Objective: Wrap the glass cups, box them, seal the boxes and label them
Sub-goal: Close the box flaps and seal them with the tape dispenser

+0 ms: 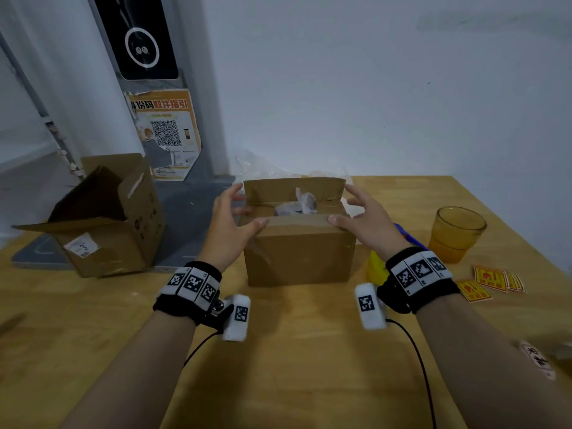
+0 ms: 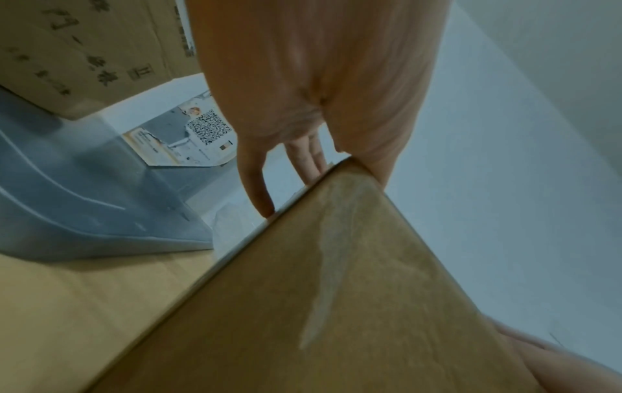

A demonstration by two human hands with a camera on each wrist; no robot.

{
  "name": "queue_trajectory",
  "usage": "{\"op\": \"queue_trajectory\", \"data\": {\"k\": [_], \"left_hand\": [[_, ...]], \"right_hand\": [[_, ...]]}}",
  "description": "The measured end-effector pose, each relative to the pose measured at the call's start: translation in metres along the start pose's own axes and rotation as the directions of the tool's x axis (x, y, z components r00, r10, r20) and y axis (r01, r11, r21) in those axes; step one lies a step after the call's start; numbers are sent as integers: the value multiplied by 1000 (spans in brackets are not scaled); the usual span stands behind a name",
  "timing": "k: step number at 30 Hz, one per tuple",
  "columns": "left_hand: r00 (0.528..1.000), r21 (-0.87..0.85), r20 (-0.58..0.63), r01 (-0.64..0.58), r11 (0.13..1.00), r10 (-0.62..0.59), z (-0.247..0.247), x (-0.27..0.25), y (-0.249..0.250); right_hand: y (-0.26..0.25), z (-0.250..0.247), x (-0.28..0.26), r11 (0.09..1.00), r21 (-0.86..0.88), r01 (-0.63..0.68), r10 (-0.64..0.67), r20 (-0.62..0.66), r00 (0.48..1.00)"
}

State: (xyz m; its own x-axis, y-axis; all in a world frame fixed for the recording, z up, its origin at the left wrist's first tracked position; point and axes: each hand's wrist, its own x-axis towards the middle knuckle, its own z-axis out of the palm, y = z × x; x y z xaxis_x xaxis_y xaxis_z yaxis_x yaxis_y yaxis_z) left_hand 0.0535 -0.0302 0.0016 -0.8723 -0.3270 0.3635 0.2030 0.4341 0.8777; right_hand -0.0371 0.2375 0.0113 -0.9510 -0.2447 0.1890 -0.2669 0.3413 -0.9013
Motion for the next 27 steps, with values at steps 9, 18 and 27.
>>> {"op": "queue_trajectory", "data": {"k": [9, 18, 27], "left_hand": [[983, 440, 186, -84, 894, 1, 4, 18, 40], [969, 548, 241, -176, 818, 47, 19, 5, 18], [969, 506, 248, -113, 855, -18, 24, -3, 17]], "right_hand": [[-10, -5, -2, 998, -67, 5, 1, 97, 995], [-5, -1, -10, 995, -83, 51, -39, 138, 990], [-11, 0, -17, 989, -37, -146, 150, 138, 979]]}}
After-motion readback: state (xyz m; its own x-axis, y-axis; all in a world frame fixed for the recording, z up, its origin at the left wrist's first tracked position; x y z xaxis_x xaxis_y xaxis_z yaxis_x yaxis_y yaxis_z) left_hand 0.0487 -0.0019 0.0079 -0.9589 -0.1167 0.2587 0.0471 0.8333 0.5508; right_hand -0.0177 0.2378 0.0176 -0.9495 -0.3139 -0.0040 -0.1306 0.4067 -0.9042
